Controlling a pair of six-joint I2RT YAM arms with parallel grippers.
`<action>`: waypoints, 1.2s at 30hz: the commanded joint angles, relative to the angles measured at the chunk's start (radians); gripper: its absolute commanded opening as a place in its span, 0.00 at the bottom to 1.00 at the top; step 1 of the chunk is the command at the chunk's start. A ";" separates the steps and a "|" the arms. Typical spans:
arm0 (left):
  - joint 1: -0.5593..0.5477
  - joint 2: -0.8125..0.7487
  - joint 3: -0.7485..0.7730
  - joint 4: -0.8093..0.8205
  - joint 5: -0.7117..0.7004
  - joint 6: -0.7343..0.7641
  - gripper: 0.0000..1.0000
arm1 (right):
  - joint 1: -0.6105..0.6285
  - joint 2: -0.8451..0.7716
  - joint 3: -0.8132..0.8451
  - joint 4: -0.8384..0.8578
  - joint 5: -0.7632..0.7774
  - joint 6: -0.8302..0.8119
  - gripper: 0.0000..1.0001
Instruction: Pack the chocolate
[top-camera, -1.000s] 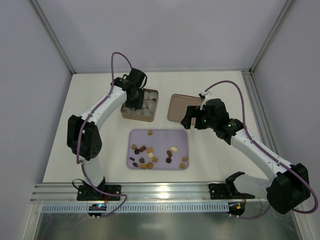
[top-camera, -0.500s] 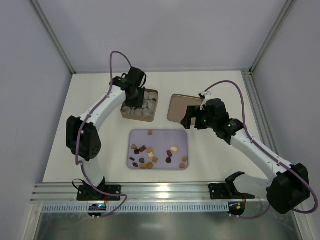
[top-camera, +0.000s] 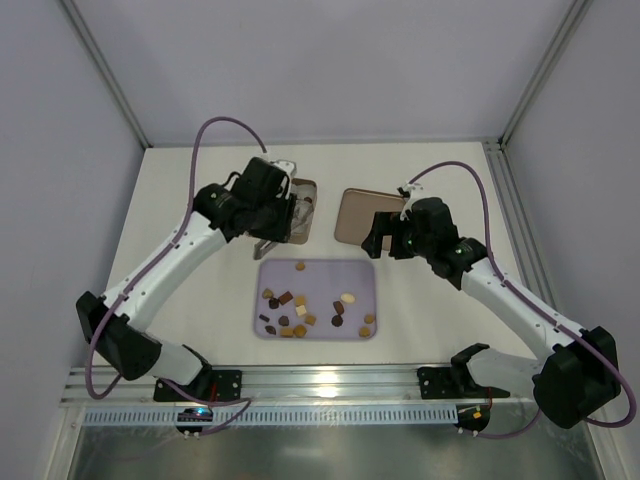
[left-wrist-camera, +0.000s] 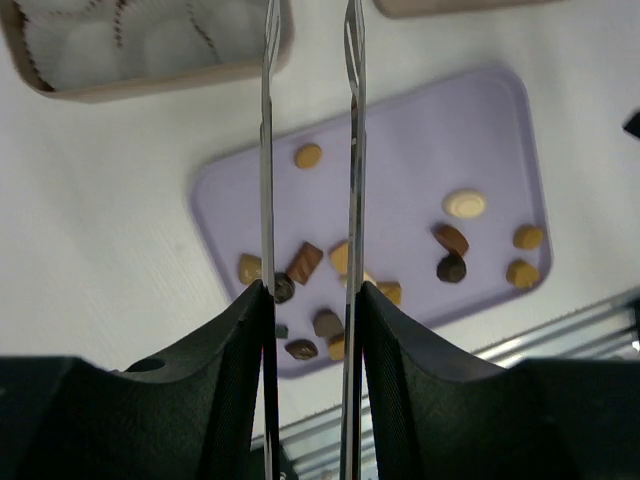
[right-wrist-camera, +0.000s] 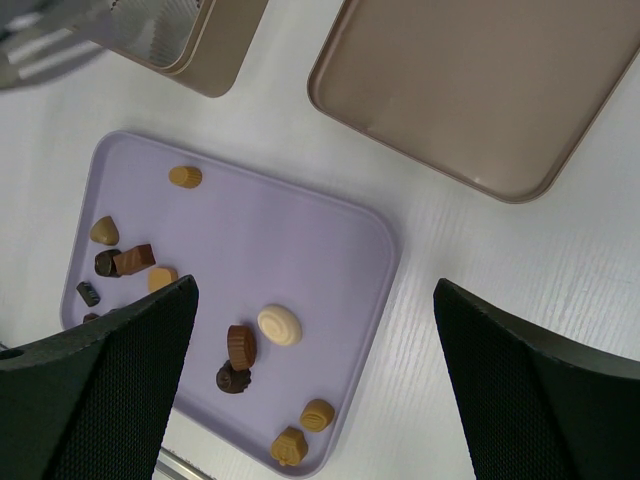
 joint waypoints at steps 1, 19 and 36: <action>-0.096 -0.075 -0.069 -0.026 0.008 -0.062 0.41 | 0.002 -0.020 0.032 0.017 0.011 0.000 1.00; -0.572 -0.140 -0.335 0.069 -0.101 -0.421 0.45 | 0.002 -0.065 0.002 0.010 0.022 0.012 1.00; -0.632 -0.042 -0.330 0.092 -0.127 -0.449 0.45 | 0.001 -0.085 -0.017 0.008 0.028 0.011 1.00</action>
